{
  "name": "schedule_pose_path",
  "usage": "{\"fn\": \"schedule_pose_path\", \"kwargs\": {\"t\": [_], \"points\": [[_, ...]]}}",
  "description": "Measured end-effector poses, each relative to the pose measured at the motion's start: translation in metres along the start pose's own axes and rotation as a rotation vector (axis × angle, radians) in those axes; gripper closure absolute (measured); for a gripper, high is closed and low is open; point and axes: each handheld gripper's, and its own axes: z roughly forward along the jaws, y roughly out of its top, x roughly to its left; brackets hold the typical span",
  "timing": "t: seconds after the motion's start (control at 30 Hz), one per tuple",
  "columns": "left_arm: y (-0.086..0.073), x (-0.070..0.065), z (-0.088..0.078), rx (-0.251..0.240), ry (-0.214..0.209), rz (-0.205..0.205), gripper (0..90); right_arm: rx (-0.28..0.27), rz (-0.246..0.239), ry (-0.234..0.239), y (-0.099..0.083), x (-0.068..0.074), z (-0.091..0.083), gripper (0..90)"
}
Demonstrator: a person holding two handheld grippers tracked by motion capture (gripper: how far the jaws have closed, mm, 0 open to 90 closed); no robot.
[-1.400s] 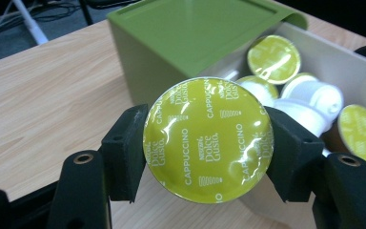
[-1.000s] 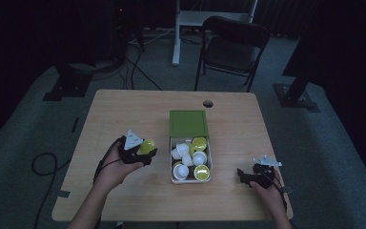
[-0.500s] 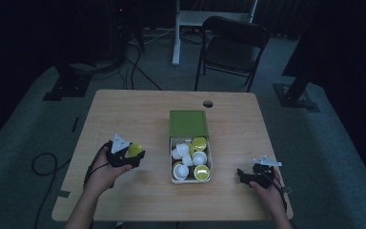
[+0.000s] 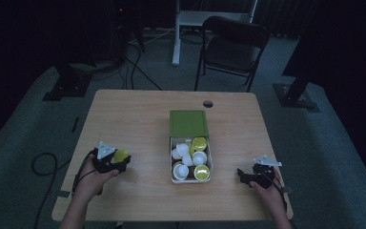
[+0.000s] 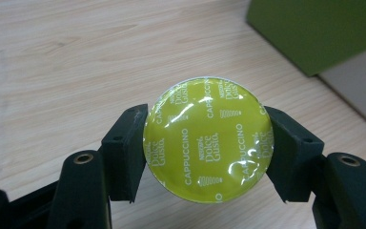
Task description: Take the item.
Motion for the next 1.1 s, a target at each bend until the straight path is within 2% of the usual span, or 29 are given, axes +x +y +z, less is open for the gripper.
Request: {"fn": "schedule_pose_path", "kwargs": {"t": [0.23,0.37,0.43,0.53,0.63,0.7,0.83,0.9,1.07,1.1], "points": [[-0.011,0.014,-0.004,0.0,0.043,-0.028,38.6,0.0,0.0,0.0,0.0,0.0,0.0,11.8],[-0.024,0.025,-0.007,0.008,0.071,-0.055,38.6,0.0,0.0,0.0,0.0,0.0,0.0,11.7],[-0.027,0.027,-0.007,0.008,0.073,-0.061,38.6,0.0,-0.001,0.0,0.0,0.0,0.0,11.8],[-0.038,0.034,-0.009,0.018,0.093,-0.08,38.6,0.0,0.0,0.0,0.0,0.0,0.0,11.8],[-0.042,0.037,-0.01,0.016,0.114,-0.087,38.6,0.0,0.0,0.0,0.0,0.0,0.0,11.7],[-0.046,0.041,-0.013,0.005,0.126,-0.116,38.5,0.0,0.0,0.0,0.0,0.0,0.0,11.7],[-0.053,0.046,-0.014,0.006,0.149,-0.123,38.5,0.0,0.0,0.0,0.0,0.0,0.0,11.7],[-0.058,0.048,-0.013,0.013,0.181,-0.106,38.5,0.0,0.0,0.0,0.0,0.0,0.0,11.8],[-0.065,0.051,-0.013,0.01,0.197,-0.123,38.4,0.0,0.0,0.0,0.0,0.0,0.0,11.8],[-0.066,0.052,-0.013,0.006,0.205,-0.115,38.4,0.0,0.0,0.0,0.0,0.0,0.0,11.7]]}}
